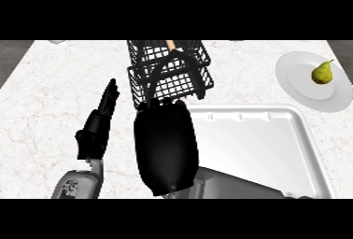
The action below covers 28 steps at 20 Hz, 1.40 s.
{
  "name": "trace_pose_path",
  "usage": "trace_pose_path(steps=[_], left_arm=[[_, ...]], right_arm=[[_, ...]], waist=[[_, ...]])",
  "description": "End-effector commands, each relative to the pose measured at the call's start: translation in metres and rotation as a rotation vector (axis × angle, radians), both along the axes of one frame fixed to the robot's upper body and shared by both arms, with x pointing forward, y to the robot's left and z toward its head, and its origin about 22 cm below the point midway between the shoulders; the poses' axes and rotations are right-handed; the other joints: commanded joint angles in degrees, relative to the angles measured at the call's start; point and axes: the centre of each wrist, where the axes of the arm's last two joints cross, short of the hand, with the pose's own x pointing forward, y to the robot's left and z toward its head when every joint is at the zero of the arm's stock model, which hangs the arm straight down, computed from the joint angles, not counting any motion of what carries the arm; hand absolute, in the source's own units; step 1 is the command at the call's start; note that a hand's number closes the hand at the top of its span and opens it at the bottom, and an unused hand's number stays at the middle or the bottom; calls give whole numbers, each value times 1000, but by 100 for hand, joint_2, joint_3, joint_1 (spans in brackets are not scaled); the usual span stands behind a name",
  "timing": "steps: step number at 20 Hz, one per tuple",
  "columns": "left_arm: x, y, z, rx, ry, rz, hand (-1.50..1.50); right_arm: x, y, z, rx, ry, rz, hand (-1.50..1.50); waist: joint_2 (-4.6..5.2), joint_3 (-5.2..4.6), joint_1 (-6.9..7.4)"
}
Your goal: Pick the cupcake from the tray and place it in the tiered basket
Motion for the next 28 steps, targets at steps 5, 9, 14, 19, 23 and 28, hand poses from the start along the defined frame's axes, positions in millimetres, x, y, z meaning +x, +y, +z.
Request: trace_pose_path(steps=[5, 9, 14, 19, 23, 28], left_arm=[[4, 12, 1, 2, 0, 27, 0], [5, 14, 7, -8, 2, -6, 0], [4, -4, -3, -7, -8, 18, 0], [-4, 3, 5, -9, 5, -4, 0], [4, 3, 16, -4, -12, 15, 0], [-6, 6, 9, 3, -5, 35, 0]], right_arm=[[7, 15, 80, 57, -54, -196, 150], [25, 18, 109, 200, -8, -184, 150], [33, 26, 141, 291, 19, -179, 150], [61, 45, 143, 282, -18, -221, 150], [79, 53, 134, 227, -51, -270, 150], [119, 38, 113, 178, -52, -254, 150]], waist=[[-11, -6, -61], [17, 0, -3], [30, 2, -59], [45, 5, 10], [56, 6, -16], [66, 14, -103]])
